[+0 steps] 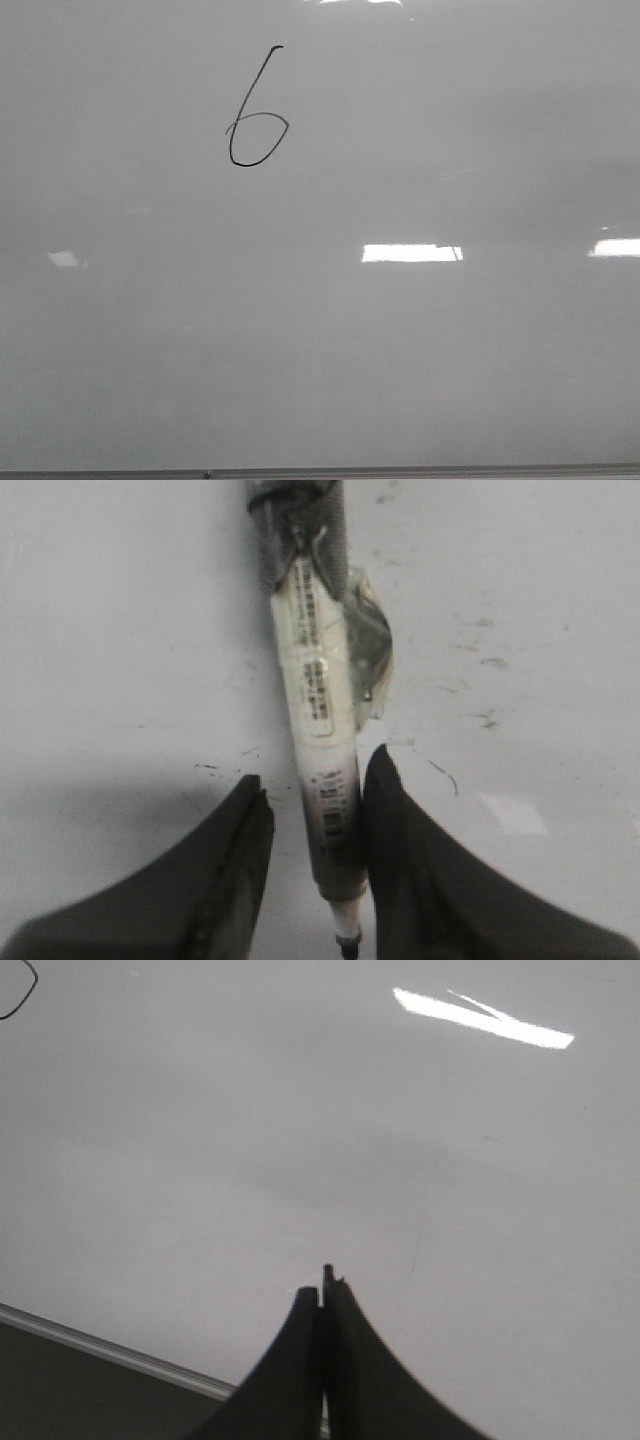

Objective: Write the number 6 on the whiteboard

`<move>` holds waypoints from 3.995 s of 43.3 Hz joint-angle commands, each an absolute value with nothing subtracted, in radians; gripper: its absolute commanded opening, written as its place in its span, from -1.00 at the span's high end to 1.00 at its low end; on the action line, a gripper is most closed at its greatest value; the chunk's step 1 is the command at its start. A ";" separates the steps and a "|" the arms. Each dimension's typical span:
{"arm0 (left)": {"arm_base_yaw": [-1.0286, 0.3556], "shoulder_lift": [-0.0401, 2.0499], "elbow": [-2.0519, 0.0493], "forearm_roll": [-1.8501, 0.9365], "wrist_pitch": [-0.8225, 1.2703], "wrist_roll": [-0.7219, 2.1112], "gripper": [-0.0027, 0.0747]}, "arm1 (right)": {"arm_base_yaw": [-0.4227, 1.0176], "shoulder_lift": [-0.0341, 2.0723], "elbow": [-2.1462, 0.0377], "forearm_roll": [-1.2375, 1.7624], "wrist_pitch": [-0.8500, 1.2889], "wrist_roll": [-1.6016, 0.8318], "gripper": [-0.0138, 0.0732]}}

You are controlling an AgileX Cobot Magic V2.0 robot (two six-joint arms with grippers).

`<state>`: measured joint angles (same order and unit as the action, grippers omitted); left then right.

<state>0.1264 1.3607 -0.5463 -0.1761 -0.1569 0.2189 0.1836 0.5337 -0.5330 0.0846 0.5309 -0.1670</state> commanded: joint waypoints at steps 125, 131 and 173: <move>-0.032 0.018 -0.189 0.011 0.159 0.000 0.98 | 0.177 0.159 -0.389 0.171 0.294 -0.166 0.82; -0.031 -0.017 -0.103 0.000 0.148 0.000 0.98 | 0.177 0.159 -0.389 0.171 0.296 -0.166 0.82; -0.031 -0.019 0.011 -0.026 0.064 0.000 0.98 | 0.177 0.159 -0.383 0.171 0.294 -0.166 0.82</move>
<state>-0.0295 -0.0051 0.0065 -0.0155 0.1484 0.0102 0.1836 0.1495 -0.3577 0.1655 0.3763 -0.1650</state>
